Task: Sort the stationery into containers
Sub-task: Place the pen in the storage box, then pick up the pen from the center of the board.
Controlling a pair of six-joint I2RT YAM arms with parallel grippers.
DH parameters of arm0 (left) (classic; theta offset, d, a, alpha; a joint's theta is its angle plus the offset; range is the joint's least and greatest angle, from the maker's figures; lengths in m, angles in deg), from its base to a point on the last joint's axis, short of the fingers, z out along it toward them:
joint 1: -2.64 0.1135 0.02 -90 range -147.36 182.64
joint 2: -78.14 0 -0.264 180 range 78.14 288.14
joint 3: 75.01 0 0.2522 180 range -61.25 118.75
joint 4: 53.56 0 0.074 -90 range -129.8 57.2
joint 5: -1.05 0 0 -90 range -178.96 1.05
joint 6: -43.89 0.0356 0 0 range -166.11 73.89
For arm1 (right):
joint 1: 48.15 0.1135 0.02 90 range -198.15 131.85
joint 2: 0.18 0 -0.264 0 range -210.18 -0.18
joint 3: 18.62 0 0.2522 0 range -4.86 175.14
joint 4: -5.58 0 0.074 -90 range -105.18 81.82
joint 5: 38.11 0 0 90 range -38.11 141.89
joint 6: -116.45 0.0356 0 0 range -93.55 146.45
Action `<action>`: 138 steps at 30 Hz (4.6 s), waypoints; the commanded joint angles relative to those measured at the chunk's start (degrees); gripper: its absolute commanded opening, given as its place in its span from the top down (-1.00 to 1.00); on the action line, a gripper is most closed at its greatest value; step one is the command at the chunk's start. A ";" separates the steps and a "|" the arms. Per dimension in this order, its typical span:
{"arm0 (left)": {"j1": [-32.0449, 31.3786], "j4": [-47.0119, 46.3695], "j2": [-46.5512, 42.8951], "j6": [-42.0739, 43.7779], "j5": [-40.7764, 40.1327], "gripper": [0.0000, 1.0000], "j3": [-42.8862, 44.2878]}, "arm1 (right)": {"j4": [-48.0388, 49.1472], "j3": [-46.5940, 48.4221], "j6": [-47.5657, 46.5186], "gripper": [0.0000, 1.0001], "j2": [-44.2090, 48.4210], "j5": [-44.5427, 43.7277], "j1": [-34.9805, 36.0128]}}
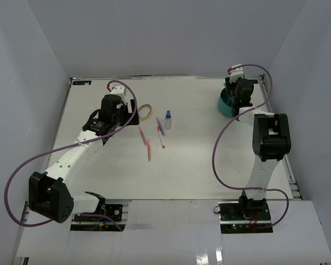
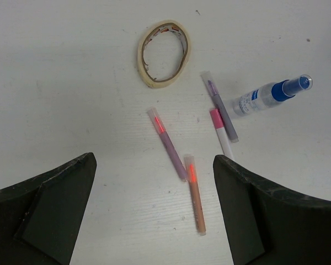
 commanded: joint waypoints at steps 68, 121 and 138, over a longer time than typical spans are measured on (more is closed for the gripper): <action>-21.79 13.44 39.60 -28.79 -19.11 -0.10 19.78 | -35.14 -40.77 38.14 -0.59 73.15 9.72 7.30; -16.52 -0.79 25.30 -17.64 -10.67 0.70 8.80 | -34.78 -39.63 35.85 -0.59 71.74 16.21 7.30; -16.52 -13.80 0.51 8.90 12.35 0.69 2.20 | -26.27 -24.26 41.91 -0.60 60.51 41.97 10.90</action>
